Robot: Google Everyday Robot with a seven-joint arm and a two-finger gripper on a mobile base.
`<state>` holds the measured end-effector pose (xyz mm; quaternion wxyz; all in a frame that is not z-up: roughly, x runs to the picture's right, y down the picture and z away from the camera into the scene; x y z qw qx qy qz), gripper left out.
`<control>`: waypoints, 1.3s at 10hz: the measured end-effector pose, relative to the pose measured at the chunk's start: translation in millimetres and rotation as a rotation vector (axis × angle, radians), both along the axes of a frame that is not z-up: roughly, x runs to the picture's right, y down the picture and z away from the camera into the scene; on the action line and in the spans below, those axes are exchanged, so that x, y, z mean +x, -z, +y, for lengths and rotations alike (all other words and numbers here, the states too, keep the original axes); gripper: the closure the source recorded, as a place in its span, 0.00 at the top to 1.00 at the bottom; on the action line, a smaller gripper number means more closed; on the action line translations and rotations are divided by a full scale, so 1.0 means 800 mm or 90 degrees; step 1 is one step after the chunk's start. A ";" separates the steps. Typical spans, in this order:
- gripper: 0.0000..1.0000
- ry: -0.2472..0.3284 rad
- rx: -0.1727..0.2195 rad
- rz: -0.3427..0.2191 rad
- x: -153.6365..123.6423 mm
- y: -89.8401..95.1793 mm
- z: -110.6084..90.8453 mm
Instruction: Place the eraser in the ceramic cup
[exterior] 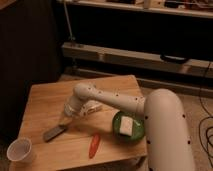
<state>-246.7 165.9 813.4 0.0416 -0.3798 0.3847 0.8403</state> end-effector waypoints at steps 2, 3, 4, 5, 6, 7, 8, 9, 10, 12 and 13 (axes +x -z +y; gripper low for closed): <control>0.16 0.003 -0.007 0.007 0.006 0.007 -0.011; 0.26 0.008 -0.020 0.018 0.002 0.006 -0.007; 0.35 0.010 -0.031 0.027 -0.002 0.001 -0.001; 0.46 0.007 -0.039 0.033 -0.002 -0.010 0.009; 0.56 0.001 -0.045 0.028 -0.005 -0.019 0.017; 0.64 0.000 -0.045 0.017 -0.009 -0.021 0.020; 0.74 0.000 -0.041 0.002 -0.016 -0.020 0.020; 0.80 -0.004 -0.031 -0.016 -0.021 -0.015 0.015; 0.80 -0.009 -0.021 -0.030 -0.024 -0.009 0.010; 0.80 -0.032 0.005 -0.054 -0.024 0.009 -0.007; 0.80 -0.042 0.015 -0.064 -0.022 0.016 -0.013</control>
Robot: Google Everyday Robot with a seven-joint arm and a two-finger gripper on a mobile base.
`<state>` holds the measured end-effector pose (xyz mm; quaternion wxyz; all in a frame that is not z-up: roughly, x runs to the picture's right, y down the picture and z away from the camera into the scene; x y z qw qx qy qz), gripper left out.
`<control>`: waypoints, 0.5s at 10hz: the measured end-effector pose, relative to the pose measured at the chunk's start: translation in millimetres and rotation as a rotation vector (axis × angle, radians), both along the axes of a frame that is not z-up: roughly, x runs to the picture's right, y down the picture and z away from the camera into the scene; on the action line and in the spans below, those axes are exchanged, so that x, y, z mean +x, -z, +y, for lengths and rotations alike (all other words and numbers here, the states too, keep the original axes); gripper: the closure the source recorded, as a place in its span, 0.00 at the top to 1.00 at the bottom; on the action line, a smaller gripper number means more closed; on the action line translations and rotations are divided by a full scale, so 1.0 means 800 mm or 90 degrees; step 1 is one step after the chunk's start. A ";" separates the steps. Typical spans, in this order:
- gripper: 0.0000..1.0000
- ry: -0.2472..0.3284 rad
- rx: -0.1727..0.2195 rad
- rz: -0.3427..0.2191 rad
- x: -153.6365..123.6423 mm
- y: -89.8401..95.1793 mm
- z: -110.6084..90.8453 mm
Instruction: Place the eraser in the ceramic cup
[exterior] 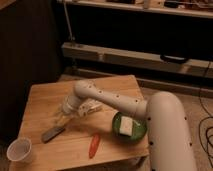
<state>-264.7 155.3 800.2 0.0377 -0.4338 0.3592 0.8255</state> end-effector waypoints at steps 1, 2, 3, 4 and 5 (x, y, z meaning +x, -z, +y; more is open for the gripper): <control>0.80 -0.003 -0.001 -0.009 0.000 0.003 -0.002; 0.80 0.001 -0.013 -0.025 -0.005 0.006 0.005; 0.80 0.015 -0.035 -0.035 -0.012 0.004 0.017; 0.80 0.028 -0.052 -0.038 -0.015 0.001 0.028; 0.80 0.049 -0.076 -0.042 -0.022 -0.001 0.044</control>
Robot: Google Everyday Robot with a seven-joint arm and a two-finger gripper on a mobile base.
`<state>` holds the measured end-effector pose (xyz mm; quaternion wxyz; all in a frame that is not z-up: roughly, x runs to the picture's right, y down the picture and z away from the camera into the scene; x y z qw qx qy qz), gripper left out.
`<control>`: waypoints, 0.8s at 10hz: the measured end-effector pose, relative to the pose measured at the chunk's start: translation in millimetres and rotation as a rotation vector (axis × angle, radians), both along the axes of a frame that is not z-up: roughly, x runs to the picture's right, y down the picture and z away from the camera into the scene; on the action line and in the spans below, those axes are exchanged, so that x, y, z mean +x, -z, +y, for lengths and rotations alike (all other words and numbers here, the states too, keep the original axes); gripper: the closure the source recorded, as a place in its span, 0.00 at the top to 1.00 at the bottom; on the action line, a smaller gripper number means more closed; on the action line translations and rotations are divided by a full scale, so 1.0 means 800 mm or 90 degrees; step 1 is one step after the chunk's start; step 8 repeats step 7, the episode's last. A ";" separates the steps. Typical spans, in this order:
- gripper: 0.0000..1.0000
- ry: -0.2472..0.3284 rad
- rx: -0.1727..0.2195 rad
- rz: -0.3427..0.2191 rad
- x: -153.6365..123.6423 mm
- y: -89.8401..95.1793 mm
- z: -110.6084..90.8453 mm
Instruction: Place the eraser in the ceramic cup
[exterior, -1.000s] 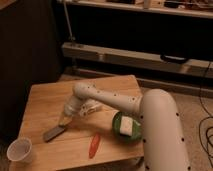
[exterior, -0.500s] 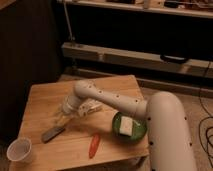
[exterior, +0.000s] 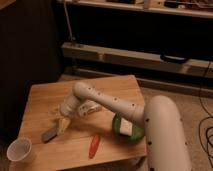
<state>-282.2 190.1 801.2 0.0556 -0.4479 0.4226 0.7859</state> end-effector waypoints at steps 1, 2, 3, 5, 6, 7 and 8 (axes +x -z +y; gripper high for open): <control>0.80 0.023 -0.022 0.002 -0.005 -0.002 0.016; 0.80 0.042 -0.033 0.006 -0.008 0.001 0.024; 0.80 0.055 -0.027 0.019 -0.006 0.005 0.024; 0.80 0.071 -0.013 0.039 0.000 0.010 0.023; 0.80 0.082 -0.009 0.045 0.001 0.012 0.025; 0.80 0.092 -0.005 0.054 0.006 0.014 0.026; 0.80 0.092 -0.005 0.054 0.006 0.014 0.026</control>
